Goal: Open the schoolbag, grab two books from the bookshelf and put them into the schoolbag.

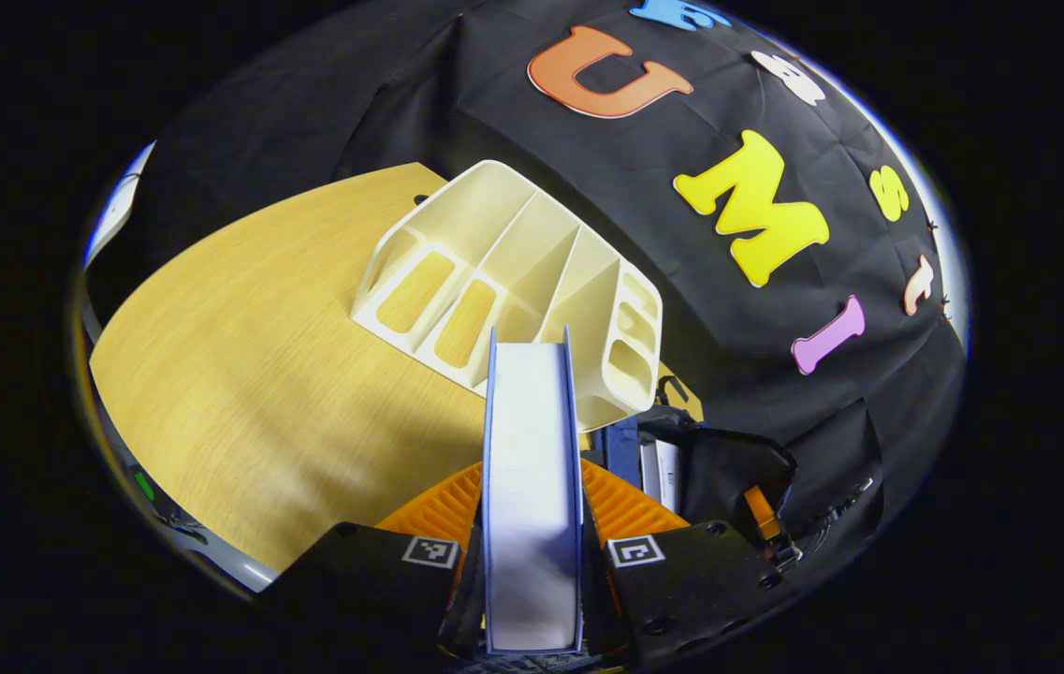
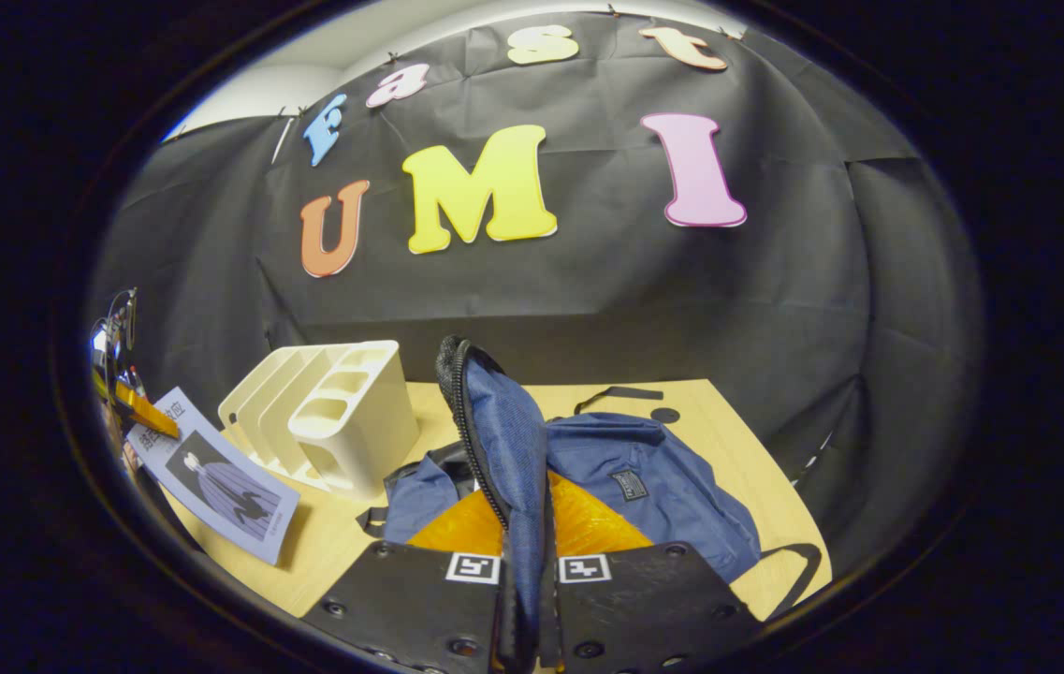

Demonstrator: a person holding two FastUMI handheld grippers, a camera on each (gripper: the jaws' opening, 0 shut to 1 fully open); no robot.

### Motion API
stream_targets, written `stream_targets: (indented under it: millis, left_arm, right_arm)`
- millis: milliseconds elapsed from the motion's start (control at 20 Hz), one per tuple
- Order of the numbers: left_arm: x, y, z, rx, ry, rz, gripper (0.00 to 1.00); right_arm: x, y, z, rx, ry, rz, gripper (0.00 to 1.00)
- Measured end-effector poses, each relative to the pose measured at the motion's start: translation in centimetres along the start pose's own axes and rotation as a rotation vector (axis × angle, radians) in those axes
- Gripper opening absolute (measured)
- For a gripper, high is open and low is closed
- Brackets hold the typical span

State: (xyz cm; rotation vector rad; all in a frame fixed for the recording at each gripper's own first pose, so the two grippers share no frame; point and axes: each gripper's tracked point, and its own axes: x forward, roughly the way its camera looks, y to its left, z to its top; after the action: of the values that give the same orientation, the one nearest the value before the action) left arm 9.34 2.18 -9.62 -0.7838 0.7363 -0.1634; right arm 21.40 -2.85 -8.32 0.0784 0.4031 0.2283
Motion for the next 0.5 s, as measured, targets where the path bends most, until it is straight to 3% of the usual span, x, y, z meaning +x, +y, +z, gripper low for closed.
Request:
stream_targets:
  millis: [500]
  left_arm:
    - [5.7,-9.9,-3.7,-0.121,0.061,-0.322,0.43]
  right_arm:
    - [-0.1,-0.2,0.8,-0.047,0.022,-0.002,0.08]
